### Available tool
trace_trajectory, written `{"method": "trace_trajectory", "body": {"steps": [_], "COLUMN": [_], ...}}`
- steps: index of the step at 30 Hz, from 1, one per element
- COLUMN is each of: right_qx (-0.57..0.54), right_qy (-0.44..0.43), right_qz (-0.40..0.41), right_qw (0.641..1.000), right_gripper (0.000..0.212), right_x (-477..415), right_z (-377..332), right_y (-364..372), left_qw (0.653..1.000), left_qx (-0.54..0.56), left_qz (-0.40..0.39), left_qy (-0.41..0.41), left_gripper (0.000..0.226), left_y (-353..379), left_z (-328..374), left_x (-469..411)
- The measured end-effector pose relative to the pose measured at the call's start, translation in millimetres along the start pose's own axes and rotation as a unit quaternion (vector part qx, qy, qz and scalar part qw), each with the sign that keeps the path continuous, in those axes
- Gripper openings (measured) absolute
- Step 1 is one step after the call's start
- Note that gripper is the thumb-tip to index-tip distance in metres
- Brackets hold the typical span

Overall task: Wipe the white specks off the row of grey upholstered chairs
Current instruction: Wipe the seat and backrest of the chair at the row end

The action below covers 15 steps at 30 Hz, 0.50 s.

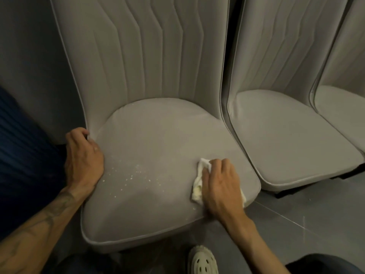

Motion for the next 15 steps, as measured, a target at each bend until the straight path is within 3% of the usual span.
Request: {"method": "trace_trajectory", "body": {"steps": [4,6,10,12,15], "right_qx": [-0.038,-0.047,0.006,0.014,-0.027], "right_qy": [-0.097,-0.109,-0.032,-0.05,-0.116], "right_qz": [-0.071,-0.087,-0.018,-0.008,-0.095], "right_qw": [0.992,0.989,0.999,0.999,0.988], "right_gripper": [0.008,0.013,0.011,0.008,0.005], "right_x": [29,26,7,13,37], "right_z": [-63,-59,-8,-23,-72], "right_y": [41,40,0,4,44], "left_qw": [1.0,1.0,1.0,1.0,1.0], "left_qx": [-0.005,-0.006,-0.007,-0.009,-0.007], "left_qz": [0.001,0.002,0.012,0.014,0.016], "left_qy": [0.005,0.011,0.012,0.015,0.017], "left_gripper": [0.013,0.013,0.013,0.014,0.014], "left_y": [1,1,2,2,2], "left_z": [-2,-2,-2,-2,-3], "left_x": [-1,0,0,0,0]}}
Point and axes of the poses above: each hand's wrist, its own x-axis away from the middle knuckle, its own y-axis out of the palm, z = x × y, the point moved 6 cm from there along -x, towards the middle knuckle, and after that the axes turned 15 degrees about -x, right-handed, at the moved point
